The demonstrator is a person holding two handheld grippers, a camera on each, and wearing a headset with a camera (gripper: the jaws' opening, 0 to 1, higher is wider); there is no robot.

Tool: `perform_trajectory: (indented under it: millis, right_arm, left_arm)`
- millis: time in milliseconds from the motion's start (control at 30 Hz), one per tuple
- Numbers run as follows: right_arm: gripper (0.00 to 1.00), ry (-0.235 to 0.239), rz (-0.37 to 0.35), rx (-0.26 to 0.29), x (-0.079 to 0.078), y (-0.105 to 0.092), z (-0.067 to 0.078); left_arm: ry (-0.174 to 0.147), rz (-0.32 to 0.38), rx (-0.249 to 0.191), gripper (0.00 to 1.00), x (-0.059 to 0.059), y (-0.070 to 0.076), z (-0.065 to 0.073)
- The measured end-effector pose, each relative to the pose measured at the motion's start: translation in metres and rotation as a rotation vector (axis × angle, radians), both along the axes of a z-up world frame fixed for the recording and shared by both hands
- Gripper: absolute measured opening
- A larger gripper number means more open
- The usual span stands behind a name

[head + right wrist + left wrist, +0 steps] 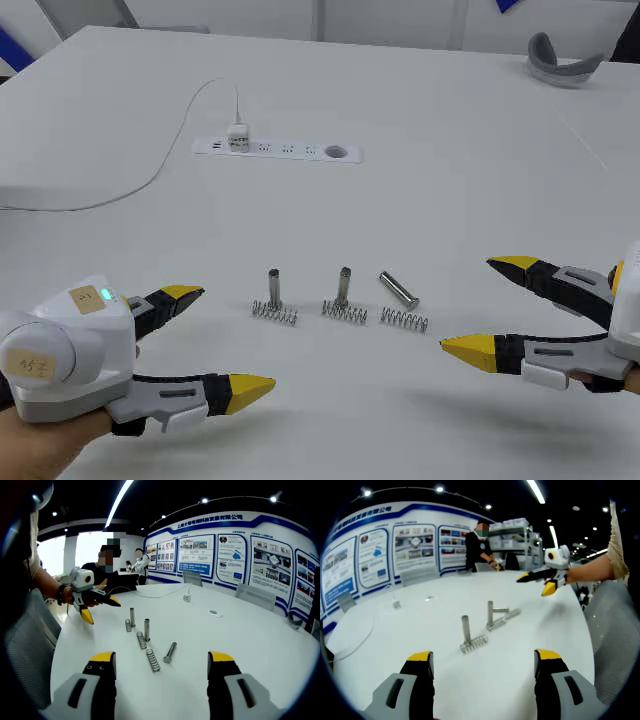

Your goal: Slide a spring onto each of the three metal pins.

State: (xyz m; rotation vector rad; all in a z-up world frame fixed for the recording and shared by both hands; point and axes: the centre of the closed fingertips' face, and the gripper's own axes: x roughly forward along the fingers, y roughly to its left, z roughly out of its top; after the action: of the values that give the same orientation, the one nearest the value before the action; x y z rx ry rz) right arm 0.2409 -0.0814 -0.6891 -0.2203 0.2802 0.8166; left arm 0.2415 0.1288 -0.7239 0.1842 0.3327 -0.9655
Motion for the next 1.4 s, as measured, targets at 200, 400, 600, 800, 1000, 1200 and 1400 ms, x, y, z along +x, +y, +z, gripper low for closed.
perform_trajectory:
  millis: [200,400,600,800,1000,1200,1400]
  right_arm:
    - [0.75,0.002,-0.001,-0.006,0.0,-0.0009,-0.0011]
    - [0.74,0.003,-0.004,-0.01,0.0001,-0.0004,-0.0011]
    - [0.73,0.003,-0.008,-0.017,0.0011,0.0006,0.0001]
    - [0.72,0.003,-0.008,-0.029,0.0016,0.0019,0.0013]
    - [0.71,0.003,-0.01,-0.039,0.005,0.0011,0.0027]
    - [0.7,-0.001,-0.011,-0.049,0.0072,0.0008,0.0051]
    - [0.7,-0.001,-0.011,-0.051,0.0088,0.0008,0.0057]
  left_arm:
    - [0.0,0.003,-0.003,0.84,0.0007,0.0,0.0004]
    - [0.001,0.006,-0.007,0.84,0.0009,-0.0001,0.0014]
    - [0.0,0.008,-0.01,0.83,0.0013,-0.0001,0.0024]
    - [-0.003,0.009,-0.013,0.83,0.0014,-0.0003,0.003]
    - [-0.005,0.013,-0.019,0.83,0.0022,-0.0001,0.0042]
    - [-0.008,0.012,-0.023,0.83,0.0015,-0.0018,0.0055]
    - [-0.011,0.015,-0.027,0.83,0.0018,-0.0018,0.0069]
